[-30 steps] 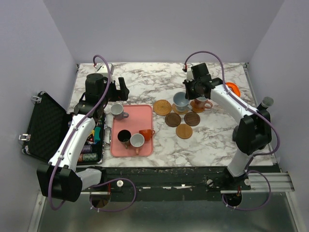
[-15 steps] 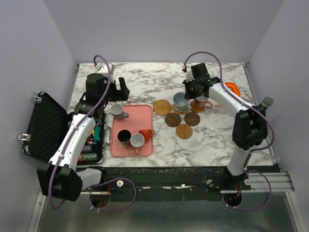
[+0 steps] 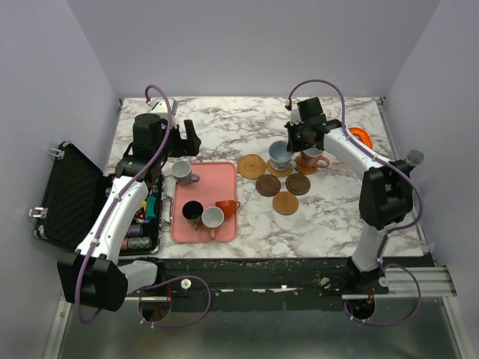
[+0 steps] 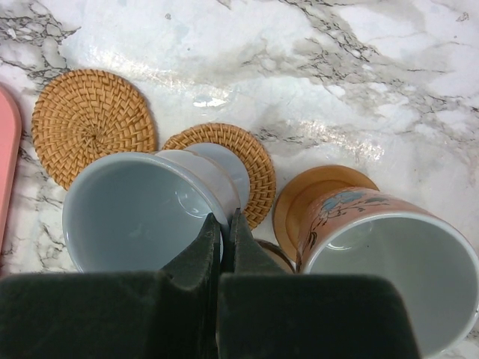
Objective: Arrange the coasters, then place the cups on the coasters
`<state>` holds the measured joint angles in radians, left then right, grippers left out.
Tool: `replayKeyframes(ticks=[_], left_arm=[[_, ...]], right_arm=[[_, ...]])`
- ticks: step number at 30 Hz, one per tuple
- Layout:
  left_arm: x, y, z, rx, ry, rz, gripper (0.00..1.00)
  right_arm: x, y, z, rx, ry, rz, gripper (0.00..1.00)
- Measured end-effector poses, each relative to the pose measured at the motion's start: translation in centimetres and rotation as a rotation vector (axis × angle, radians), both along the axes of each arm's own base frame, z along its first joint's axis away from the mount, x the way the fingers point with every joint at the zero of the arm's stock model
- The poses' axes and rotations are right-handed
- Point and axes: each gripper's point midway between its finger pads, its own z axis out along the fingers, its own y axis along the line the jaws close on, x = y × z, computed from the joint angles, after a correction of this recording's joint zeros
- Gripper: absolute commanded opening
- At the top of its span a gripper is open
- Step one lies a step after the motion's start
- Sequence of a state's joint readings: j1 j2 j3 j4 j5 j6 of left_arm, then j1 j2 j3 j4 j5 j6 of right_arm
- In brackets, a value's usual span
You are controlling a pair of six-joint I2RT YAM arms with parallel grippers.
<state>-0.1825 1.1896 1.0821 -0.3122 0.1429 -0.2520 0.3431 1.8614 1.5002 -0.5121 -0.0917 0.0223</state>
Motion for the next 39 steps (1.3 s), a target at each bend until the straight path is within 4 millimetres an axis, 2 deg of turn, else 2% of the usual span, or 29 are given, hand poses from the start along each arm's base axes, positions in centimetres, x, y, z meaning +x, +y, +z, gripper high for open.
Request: replayKeyframes(ticks=[9,28,39], left_arm=[[0.0,0.0,0.0,0.0,0.0,0.0,0.99],[0.1,0.0,-0.2,0.001,0.005,0.0,0.99],[0.1,0.0,-0.3,0.001,0.008,0.0,0.99]], right_arm=[[0.3,-0.2,-0.9,-0.002,0.014,-0.01,0.01],[0.7,-0.3,-1.1,0.009,0.01,-0.011,0.01],[1.1,-0.1,-1.2,0.016,0.015,-0.013,0.15]])
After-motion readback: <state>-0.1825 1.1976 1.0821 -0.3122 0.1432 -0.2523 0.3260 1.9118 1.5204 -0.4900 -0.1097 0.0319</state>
